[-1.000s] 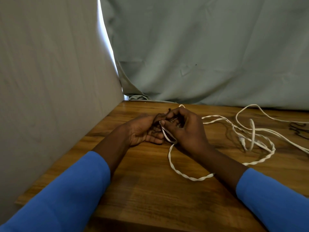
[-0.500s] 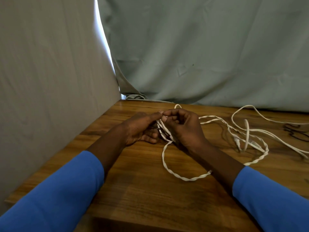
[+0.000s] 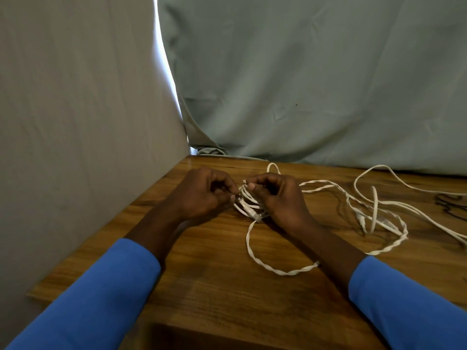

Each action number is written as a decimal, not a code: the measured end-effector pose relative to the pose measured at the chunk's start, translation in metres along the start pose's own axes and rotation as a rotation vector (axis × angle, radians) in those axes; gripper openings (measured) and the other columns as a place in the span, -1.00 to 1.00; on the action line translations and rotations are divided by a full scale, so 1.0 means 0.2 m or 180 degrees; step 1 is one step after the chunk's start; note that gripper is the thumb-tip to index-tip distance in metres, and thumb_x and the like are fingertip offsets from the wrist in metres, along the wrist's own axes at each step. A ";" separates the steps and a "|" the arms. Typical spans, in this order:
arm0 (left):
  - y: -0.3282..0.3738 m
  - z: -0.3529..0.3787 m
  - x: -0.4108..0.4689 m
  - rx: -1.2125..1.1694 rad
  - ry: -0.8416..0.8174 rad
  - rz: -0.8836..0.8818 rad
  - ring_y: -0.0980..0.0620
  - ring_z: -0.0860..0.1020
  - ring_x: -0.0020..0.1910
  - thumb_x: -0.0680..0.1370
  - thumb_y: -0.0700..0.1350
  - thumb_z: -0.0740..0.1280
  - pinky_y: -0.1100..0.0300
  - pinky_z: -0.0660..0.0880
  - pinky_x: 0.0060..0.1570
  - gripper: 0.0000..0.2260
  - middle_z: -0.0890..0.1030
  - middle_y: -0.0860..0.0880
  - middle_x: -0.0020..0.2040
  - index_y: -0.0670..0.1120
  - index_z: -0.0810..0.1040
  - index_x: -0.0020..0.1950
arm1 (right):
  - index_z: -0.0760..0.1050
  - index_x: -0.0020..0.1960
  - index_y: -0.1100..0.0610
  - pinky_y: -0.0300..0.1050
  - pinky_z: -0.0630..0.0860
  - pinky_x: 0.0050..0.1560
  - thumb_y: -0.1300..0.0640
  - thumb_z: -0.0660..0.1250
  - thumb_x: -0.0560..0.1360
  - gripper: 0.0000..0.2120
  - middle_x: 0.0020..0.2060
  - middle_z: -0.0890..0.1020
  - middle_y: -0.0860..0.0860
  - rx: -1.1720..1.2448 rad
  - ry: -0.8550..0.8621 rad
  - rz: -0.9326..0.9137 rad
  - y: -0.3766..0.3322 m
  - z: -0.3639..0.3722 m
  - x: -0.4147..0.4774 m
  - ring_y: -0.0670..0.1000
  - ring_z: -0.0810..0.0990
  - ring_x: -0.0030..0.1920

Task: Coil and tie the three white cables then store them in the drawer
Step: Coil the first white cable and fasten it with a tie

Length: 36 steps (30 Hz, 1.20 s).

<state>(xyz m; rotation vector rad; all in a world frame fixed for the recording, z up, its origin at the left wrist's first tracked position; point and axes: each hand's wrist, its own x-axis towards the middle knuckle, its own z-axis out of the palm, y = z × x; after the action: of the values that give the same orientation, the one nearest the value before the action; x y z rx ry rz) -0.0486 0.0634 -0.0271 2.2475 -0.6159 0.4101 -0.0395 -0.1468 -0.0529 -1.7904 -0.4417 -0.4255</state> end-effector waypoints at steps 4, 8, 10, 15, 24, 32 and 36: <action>0.02 0.04 0.00 -0.1026 0.0225 -0.0232 0.05 0.68 -0.22 0.52 -0.33 0.48 0.15 0.64 -0.19 -0.84 0.71 -0.07 -0.17 -0.13 0.69 0.04 | 0.69 0.00 0.11 0.02 0.65 0.05 0.19 0.43 0.59 -0.94 -0.11 0.73 -0.04 -0.0294 0.0018 -0.0203 0.00 0.01 0.00 -0.06 0.70 -0.06; 0.04 0.06 0.01 -0.1836 0.0472 -0.0461 0.04 0.60 -0.28 0.63 -0.32 0.34 0.19 0.63 -0.25 -0.83 0.62 -0.10 -0.23 -0.20 0.66 0.18 | 0.65 0.01 0.08 -0.06 0.63 -0.01 0.18 0.39 0.62 -0.93 -0.13 0.70 -0.07 -0.0417 -0.0010 -0.0203 -0.01 0.01 0.00 -0.11 0.67 -0.09; 0.04 0.07 0.03 -0.2159 0.0658 -0.0546 0.06 0.56 -0.28 0.65 -0.30 0.31 0.20 0.59 -0.25 -0.81 0.60 -0.06 -0.26 -0.17 0.68 0.17 | 0.62 0.02 0.08 -0.12 0.60 -0.04 0.18 0.35 0.64 -0.92 -0.15 0.69 -0.07 -0.0478 0.0006 -0.0260 -0.01 0.02 -0.01 -0.13 0.66 -0.11; 0.04 0.13 0.03 -0.2269 0.0548 -0.0808 0.06 0.59 -0.27 0.65 -0.28 0.30 0.15 0.54 -0.21 -0.83 0.65 -0.05 -0.27 -0.15 0.69 0.02 | 0.56 0.11 0.07 0.04 0.62 -0.04 0.16 0.25 0.69 -0.89 -0.14 0.68 -0.04 -0.0519 0.0052 -0.0455 -0.01 0.04 -0.02 -0.09 0.66 -0.13; 0.03 0.17 0.06 -0.2918 0.0194 -0.1179 0.09 0.54 -0.34 0.66 -0.29 0.29 0.20 0.58 -0.31 -0.85 0.59 -0.06 -0.26 -0.17 0.66 0.02 | 0.69 0.07 0.11 0.23 0.65 0.12 0.19 0.37 0.63 -0.88 -0.07 0.76 0.00 0.0077 0.0080 0.0005 0.00 0.02 -0.01 0.00 0.74 -0.02; 0.02 0.15 0.08 -0.3053 0.0036 -0.1603 0.12 0.50 -0.42 0.69 -0.28 0.21 0.27 0.50 -0.46 -0.84 0.55 -0.05 -0.28 -0.16 0.57 0.04 | 0.68 0.04 0.15 0.19 0.70 0.02 0.23 0.52 0.52 -0.89 -0.10 0.76 0.06 0.0171 -0.0329 0.0057 -0.04 0.01 -0.04 0.07 0.76 -0.07; 0.04 0.15 0.09 -0.2492 0.0185 -0.1789 0.07 0.50 -0.47 0.68 -0.28 0.23 0.22 0.51 -0.48 -0.85 0.55 -0.09 -0.34 -0.16 0.57 -0.02 | 0.64 0.00 0.15 -0.04 0.69 -0.16 0.22 0.56 0.48 -0.86 -0.23 0.70 0.01 -0.0225 -0.0375 -0.0188 -0.03 0.03 -0.04 -0.02 0.70 -0.21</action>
<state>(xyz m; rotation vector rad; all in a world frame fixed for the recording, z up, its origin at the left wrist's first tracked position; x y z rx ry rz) -0.0351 0.0311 -0.0336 1.5436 -0.0567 -0.0578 -0.0499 -0.1397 -0.0535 -1.8809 -0.5692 -0.3819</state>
